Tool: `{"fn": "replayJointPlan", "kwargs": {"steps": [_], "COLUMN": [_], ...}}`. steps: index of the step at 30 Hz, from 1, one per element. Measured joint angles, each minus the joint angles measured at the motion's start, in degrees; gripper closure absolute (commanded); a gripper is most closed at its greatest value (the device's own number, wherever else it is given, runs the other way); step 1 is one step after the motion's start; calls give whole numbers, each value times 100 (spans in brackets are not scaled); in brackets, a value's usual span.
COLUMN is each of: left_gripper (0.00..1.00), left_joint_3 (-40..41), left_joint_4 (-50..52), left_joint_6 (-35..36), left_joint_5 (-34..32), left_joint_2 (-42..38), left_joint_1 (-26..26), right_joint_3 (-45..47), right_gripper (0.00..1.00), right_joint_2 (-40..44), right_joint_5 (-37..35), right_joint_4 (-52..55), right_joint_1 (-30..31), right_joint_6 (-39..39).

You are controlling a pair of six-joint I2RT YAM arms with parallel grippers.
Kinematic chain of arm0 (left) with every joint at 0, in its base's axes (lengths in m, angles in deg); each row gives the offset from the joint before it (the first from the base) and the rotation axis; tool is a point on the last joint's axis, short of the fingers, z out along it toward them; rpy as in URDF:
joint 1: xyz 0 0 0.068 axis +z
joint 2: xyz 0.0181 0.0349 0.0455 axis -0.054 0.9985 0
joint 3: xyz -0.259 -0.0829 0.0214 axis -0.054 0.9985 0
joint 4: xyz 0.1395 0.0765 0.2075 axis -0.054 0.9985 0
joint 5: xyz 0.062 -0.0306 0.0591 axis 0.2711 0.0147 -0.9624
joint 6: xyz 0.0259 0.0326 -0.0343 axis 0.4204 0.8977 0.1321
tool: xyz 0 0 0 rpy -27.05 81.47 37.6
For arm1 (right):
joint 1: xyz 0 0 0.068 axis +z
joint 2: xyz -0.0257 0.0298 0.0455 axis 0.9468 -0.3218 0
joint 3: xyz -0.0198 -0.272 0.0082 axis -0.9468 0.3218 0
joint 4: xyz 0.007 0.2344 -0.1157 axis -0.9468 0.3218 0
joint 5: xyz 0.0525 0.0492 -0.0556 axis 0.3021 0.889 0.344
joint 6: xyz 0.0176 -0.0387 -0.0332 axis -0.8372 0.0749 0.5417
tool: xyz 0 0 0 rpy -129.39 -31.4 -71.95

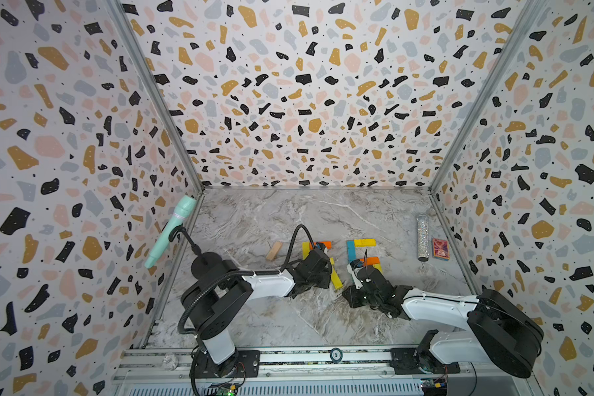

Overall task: Assemble the number 6 with building blocks
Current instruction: Assemble the building block at the center of the board.

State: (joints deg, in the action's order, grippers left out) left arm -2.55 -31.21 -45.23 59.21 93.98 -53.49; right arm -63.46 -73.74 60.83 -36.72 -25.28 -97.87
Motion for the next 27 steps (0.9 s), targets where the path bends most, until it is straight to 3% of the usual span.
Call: {"fn": "replayJointPlan", "kwargs": {"steps": [27], "left_gripper": [100], "left_joint_3": [-197], "left_joint_4": [76], "left_joint_6": [210], "left_joint_5": [-26], "left_joint_2": [348], "left_joint_1": [273], "right_joint_3": [-120], "right_gripper": [82], "right_joint_2": [-210], "right_joint_5": [107], "right_joint_4": [17], "right_joint_1": [0], "right_joint_6": [17]}}
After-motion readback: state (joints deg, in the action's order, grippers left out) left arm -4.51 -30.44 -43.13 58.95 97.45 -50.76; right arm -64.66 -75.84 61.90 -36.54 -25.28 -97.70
